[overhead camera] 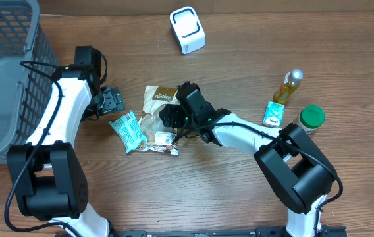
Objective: Scan the item barcode
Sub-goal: 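Move the right gripper left over the brown snack pouch, then lower the right gripper and grasp the snack pouch top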
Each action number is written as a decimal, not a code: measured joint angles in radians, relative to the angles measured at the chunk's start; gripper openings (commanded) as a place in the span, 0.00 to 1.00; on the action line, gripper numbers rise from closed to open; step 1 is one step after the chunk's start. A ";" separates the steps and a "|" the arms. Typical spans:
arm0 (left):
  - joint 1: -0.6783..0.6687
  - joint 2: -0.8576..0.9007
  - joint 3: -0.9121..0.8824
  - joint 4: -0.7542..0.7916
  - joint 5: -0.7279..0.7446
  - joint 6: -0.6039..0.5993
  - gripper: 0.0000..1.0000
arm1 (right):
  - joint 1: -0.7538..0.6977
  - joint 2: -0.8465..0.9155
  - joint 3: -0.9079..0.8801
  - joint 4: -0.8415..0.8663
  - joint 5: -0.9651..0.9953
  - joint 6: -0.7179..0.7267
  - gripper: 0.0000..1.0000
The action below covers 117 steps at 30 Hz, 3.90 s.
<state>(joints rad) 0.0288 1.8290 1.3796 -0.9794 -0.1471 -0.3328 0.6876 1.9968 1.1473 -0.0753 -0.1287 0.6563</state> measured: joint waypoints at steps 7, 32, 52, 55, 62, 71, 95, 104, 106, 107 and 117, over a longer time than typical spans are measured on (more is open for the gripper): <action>0.000 0.000 0.000 0.000 0.000 0.000 1.00 | -0.001 0.000 -0.002 -0.001 -0.022 -0.023 0.09; 0.000 0.000 0.000 0.000 0.000 0.000 1.00 | -0.182 -0.258 -0.037 -0.662 -0.100 0.037 0.82; 0.000 0.000 0.000 0.000 0.000 0.000 1.00 | -0.253 -0.224 0.292 -0.833 0.077 -0.559 1.00; 0.000 0.000 0.000 0.000 0.000 0.000 1.00 | -0.254 -0.171 0.292 -0.777 0.097 -0.613 1.00; 0.000 0.000 0.000 0.000 0.000 0.000 1.00 | -0.254 -0.058 0.284 -0.746 0.091 -0.669 0.97; 0.000 0.000 0.000 0.000 0.000 0.000 0.99 | -0.254 0.031 0.281 -0.748 -0.036 -0.683 0.94; 0.000 0.000 0.000 0.000 0.000 0.000 0.99 | -0.262 0.058 0.288 -0.747 -0.116 -0.682 0.05; 0.000 0.000 0.000 0.000 0.000 0.000 0.99 | -0.262 0.058 0.288 -0.747 -0.117 -0.682 0.06; 0.000 0.000 0.000 0.000 0.000 0.000 0.99 | -0.262 0.058 0.288 -0.746 -0.117 -0.682 0.08; 0.000 0.000 0.000 0.000 0.000 0.000 0.99 | -0.262 0.058 0.288 -0.747 -0.117 -0.682 0.08; 0.000 0.000 0.000 0.000 0.000 0.000 1.00 | -0.266 0.058 0.288 -0.758 -0.151 -0.682 0.04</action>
<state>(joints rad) 0.0288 1.8290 1.3796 -0.9798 -0.1471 -0.3325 0.4221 2.0552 1.4353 -0.8330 -0.2798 -0.0257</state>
